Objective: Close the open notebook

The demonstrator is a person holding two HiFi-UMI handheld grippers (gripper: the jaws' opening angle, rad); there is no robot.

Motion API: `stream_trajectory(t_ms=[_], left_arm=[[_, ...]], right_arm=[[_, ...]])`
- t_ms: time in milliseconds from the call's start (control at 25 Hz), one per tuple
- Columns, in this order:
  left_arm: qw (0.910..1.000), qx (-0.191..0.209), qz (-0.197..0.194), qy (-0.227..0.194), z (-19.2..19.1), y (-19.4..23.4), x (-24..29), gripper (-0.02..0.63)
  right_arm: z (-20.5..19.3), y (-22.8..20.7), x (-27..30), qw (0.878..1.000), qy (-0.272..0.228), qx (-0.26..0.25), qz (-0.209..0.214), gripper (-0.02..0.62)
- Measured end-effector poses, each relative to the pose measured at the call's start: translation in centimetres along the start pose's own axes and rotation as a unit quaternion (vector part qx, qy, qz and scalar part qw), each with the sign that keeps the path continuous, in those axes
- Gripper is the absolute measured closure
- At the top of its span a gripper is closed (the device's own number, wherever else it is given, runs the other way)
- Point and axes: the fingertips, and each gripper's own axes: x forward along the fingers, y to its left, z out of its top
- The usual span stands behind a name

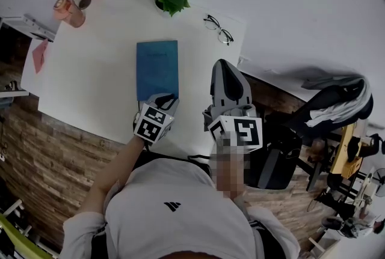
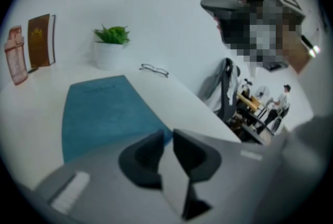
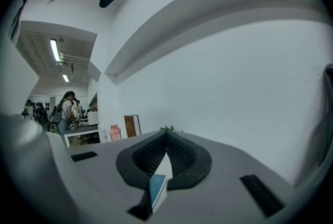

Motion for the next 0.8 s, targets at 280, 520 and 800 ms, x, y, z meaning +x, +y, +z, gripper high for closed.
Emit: stream_trajectory(t_ms=[280, 520, 800], left_arm=[[0.9999, 0.005, 0.014, 0.003, -0.2, 0.4, 0.1, 0.597], [0.9995, 0.012, 0.016, -0.025, 0.3, 0.1, -1.0, 0.593], [0.9962, 0.014, 0.021, -0.084, 2.7, -0.6, -4.4, 0.569]], right_arm=[[0.1, 0.2, -0.6, 1.000, -0.006, 0.001, -0.005, 0.597], [0.3, 1.1, -1.4, 1.000, -0.012, -0.002, -0.003, 0.597], [0.3, 2.7, -2.4, 1.000, -0.014, -0.008, 0.005, 0.597]])
